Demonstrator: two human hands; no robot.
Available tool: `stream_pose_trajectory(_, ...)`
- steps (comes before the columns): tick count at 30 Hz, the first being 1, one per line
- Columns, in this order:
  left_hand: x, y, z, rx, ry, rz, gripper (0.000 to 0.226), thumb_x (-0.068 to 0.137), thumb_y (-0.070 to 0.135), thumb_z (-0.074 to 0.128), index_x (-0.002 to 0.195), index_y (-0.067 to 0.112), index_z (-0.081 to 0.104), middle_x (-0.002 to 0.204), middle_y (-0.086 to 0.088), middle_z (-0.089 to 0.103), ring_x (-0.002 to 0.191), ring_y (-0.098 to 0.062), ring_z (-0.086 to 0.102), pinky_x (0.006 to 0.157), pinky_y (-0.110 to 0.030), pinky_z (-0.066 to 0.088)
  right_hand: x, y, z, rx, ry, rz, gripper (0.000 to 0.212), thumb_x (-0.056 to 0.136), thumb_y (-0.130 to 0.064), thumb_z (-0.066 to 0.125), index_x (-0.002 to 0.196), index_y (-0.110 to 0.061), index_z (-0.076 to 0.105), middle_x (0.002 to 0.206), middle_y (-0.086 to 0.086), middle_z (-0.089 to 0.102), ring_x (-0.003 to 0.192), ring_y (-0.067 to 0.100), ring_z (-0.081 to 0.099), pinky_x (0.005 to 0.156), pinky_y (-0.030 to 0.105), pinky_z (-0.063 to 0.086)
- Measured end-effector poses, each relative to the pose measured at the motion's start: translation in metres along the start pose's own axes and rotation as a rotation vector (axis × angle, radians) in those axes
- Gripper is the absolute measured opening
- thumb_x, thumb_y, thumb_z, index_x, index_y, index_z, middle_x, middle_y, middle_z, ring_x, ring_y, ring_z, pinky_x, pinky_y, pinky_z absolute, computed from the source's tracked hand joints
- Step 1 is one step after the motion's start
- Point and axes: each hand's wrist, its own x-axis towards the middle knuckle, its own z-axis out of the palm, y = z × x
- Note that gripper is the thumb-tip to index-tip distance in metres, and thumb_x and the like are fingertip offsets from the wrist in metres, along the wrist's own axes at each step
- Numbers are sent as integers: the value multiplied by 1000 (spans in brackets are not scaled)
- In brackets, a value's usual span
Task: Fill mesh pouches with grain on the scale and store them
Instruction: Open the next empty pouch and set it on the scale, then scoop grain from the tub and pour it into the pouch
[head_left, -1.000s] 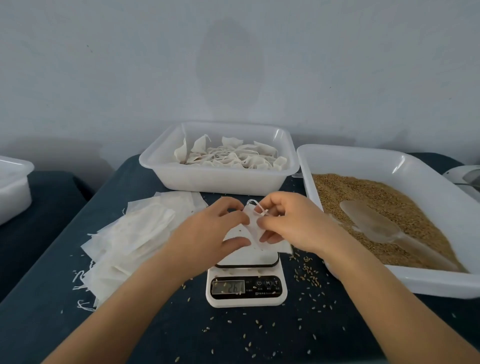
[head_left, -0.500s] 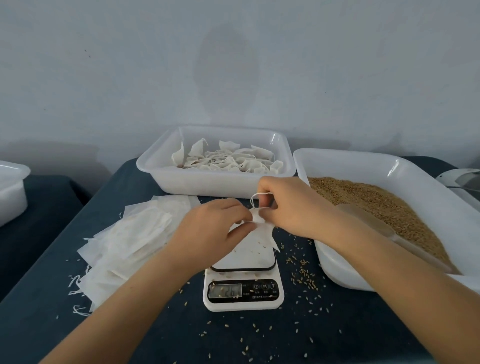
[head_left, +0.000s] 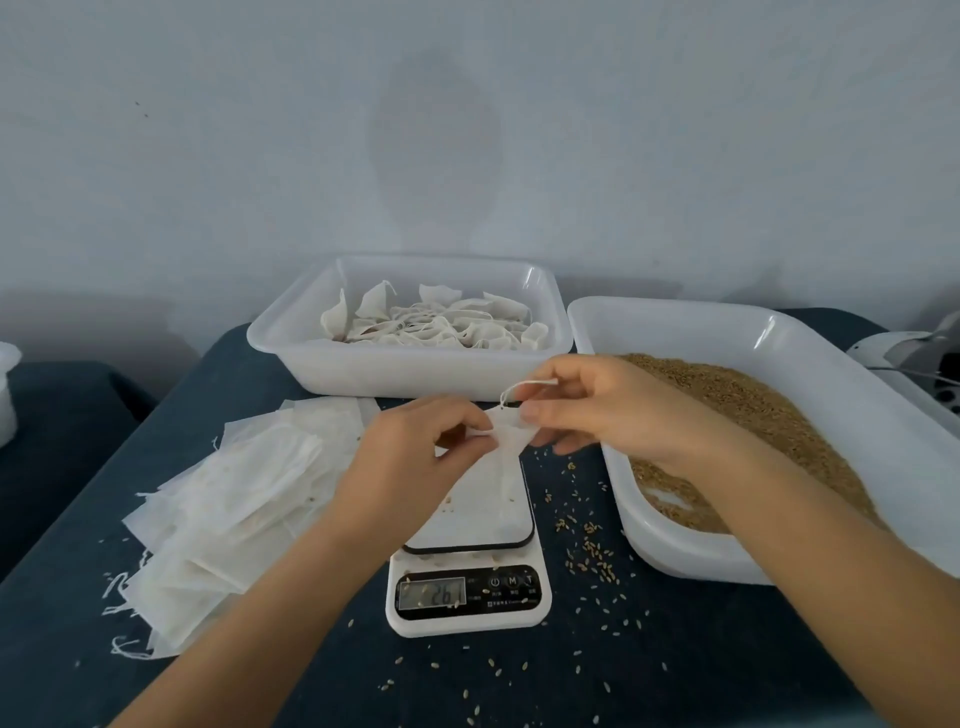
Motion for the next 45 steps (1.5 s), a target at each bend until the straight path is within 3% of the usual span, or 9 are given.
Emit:
stream_pose_trajectory(4,-1,0,0,27,-9,35,7,78,14,74,83,18,71,76,14,64,79,-5,57,71,-13,46,-19,40,-71,-437,279,183,7,86,-39,64,90,-35,67,90,-15,70,79,1,64,75,24,48)
stream_pose_trajectory(7,2,2,7,28,-30,52,8,77,13,75,82,18,71,76,16,63,78,-7,57,71,-15,46,-33,84,-116,-998,62,589,27,86,-41,62,103,-20,67,103,-4,67,89,12,62,78,27,50)
stream_pose_trajectory(10,6,7,20,-4,-49,61,9,78,14,74,81,21,69,76,20,61,78,-4,57,71,-12,45,-48,118,-129,-1139,-169,823,27,86,-39,61,97,-14,65,86,-3,65,69,10,58,60,22,45)
stream_pose_trajectory(15,8,15,34,-13,-93,84,7,80,17,73,81,22,68,78,21,61,80,-3,57,70,-9,43,-55,143,-130,-1076,-134,810,25,86,-37,64,104,-19,68,90,-4,68,78,9,63,76,24,52)
stream_pose_trajectory(20,9,10,31,11,-67,81,5,80,18,73,84,20,70,78,21,60,78,-5,56,71,-15,46,-57,123,-152,-1002,-26,633,23,93,-44,52,86,-24,59,77,-6,63,60,7,53,55,17,40)
stream_pose_trajectory(25,12,1,28,14,-69,53,3,82,21,71,84,21,69,76,18,60,79,-5,56,71,-15,46,-55,103,-181,-989,-3,621,16,92,-34,58,107,-30,54,102,-1,64,78,10,63,74,27,51)
stream_pose_trajectory(31,19,-2,36,20,-72,47,4,81,19,72,84,19,70,76,16,61,80,-4,55,71,-9,44,-38,104,-177,-1060,-118,682,30,93,-39,55,119,-25,60,90,-12,60,73,5,60,62,18,42)
stream_pose_trajectory(38,25,-3,42,10,-68,23,3,81,17,72,82,19,69,73,16,61,80,-3,54,68,-3,39,12,122,-140,-896,25,574,32,93,-36,54,108,-12,67,103,7,69,88,19,66,85,36,54)
stream_pose_trajectory(45,26,-8,40,17,-59,21,3,80,14,72,81,16,69,73,15,61,77,-9,55,67,-10,44,49,121,-107,-887,143,605,23,96,-21,49,102,-6,65,78,0,62,51,9,45,47,18,38)
